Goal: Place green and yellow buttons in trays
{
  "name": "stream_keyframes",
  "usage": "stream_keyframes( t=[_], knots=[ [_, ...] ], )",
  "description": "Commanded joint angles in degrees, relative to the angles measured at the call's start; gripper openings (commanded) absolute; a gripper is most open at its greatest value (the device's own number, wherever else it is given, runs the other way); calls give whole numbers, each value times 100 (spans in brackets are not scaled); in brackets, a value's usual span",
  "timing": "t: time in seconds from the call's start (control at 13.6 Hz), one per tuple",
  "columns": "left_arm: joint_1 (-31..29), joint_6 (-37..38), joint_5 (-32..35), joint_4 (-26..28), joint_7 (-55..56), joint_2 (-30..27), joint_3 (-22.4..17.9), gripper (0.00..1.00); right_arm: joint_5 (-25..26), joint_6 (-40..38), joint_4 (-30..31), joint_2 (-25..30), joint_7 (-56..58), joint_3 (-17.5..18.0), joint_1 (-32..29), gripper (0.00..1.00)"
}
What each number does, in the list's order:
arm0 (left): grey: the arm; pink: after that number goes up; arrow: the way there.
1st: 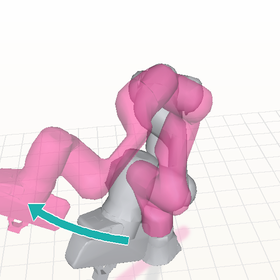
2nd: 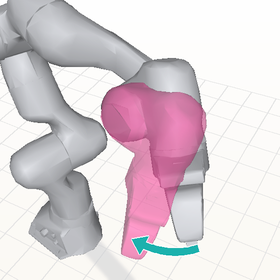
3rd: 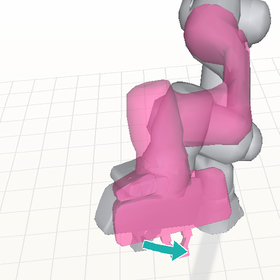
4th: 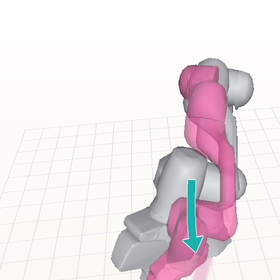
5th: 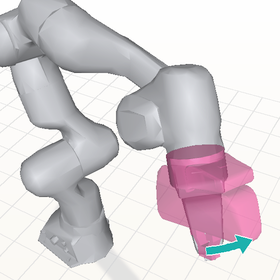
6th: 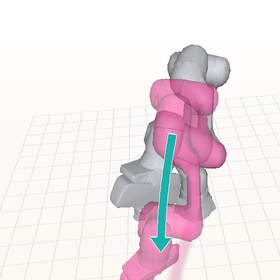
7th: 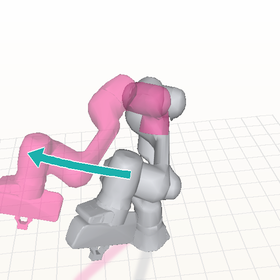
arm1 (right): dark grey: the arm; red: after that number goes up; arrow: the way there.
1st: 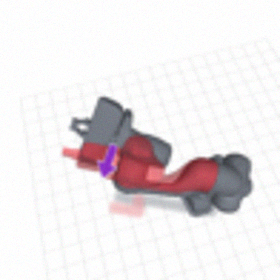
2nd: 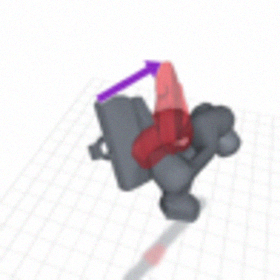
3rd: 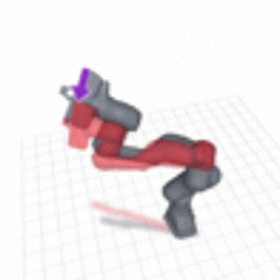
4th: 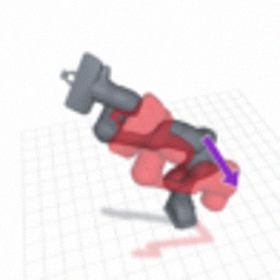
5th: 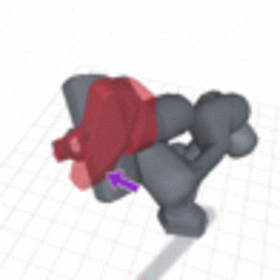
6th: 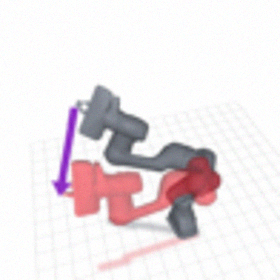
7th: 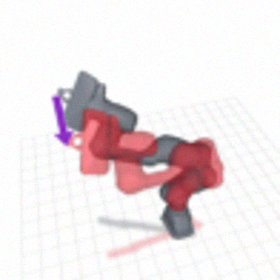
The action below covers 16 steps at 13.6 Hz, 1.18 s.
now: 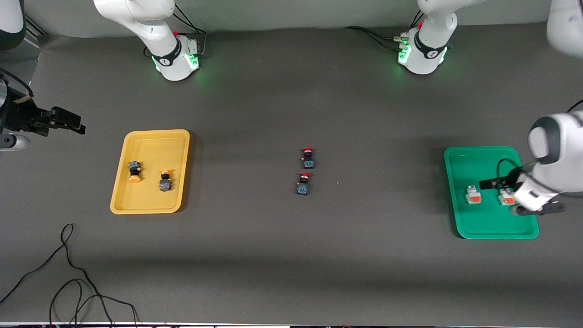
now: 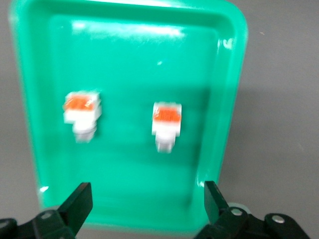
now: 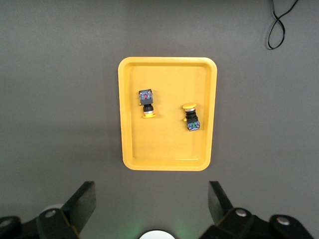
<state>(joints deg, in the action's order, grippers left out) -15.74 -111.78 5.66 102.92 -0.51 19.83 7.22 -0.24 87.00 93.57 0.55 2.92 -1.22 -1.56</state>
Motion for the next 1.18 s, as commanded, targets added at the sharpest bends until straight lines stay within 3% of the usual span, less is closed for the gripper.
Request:
stream_keyframes(
  t=[0.0,0.15,0.37,1.1],
  knots=[
    [114,1547,14,-847,34,-409,60,100,112,-43,-111,-64,-116,8,15,100],
    [264,2508,14,-1701,34,-383,60,99,112,-52,-120,-64,-116,8,16,100],
    [378,2775,75,-2195,34,-366,77,99,112,-43,-120,-64,-116,8,16,100],
    [659,2635,182,-2715,60,-251,130,99,112,-43,-120,-81,-107,8,-2,100]
  ],
)
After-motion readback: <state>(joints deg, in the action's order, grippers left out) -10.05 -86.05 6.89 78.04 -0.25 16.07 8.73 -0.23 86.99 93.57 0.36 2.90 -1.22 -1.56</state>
